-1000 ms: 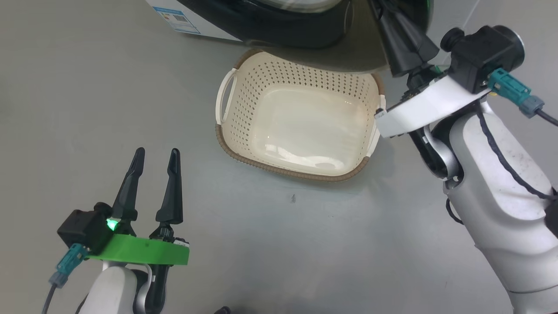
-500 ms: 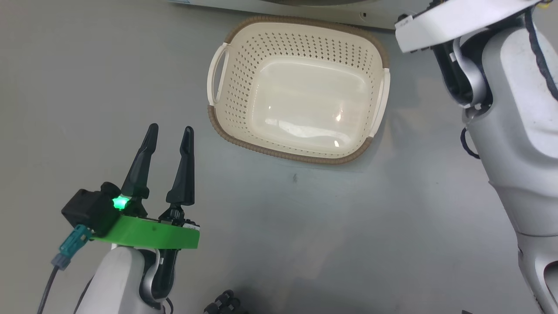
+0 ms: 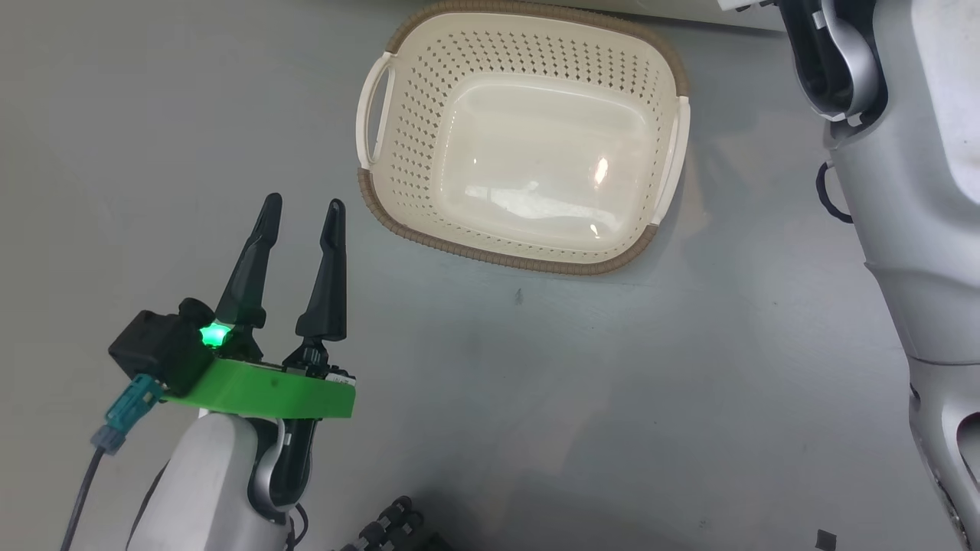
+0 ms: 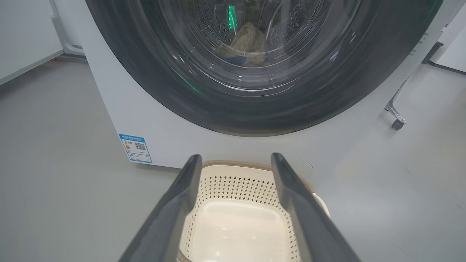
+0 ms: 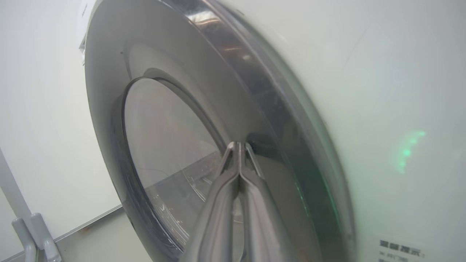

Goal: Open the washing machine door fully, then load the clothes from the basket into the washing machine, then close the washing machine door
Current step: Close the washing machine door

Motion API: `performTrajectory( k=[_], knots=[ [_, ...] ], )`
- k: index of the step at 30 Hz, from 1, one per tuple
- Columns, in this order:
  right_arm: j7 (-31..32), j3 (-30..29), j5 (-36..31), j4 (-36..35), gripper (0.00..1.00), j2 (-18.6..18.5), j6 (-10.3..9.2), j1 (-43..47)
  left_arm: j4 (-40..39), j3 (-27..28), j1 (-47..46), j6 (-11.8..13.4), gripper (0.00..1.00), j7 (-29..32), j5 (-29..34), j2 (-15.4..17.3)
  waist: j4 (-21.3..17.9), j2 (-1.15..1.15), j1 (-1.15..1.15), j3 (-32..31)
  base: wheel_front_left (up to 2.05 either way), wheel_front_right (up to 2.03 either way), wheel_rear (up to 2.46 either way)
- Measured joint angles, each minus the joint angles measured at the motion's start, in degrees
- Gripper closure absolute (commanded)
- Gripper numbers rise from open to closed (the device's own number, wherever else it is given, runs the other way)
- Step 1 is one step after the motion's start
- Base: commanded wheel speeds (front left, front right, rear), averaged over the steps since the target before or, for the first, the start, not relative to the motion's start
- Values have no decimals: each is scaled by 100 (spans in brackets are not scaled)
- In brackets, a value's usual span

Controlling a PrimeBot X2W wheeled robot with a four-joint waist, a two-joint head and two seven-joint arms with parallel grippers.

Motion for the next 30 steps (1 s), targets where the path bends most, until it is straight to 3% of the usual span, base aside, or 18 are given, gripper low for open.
performTrajectory(
  k=[12,19,30],
  knots=[
    [-122,136,85,550,100,22,221,14,127,192,-21,0,0,0,-5,11,-58,0,0,-198,0,0,0],
    [-267,163,248,753,100,97,347,501,185,363,-14,0,0,0,24,113,-149,0,0,-456,0,0,0],
    [-396,259,417,943,100,216,354,1536,265,665,231,0,0,0,171,319,-422,0,0,-1036,0,0,0]
  ],
)
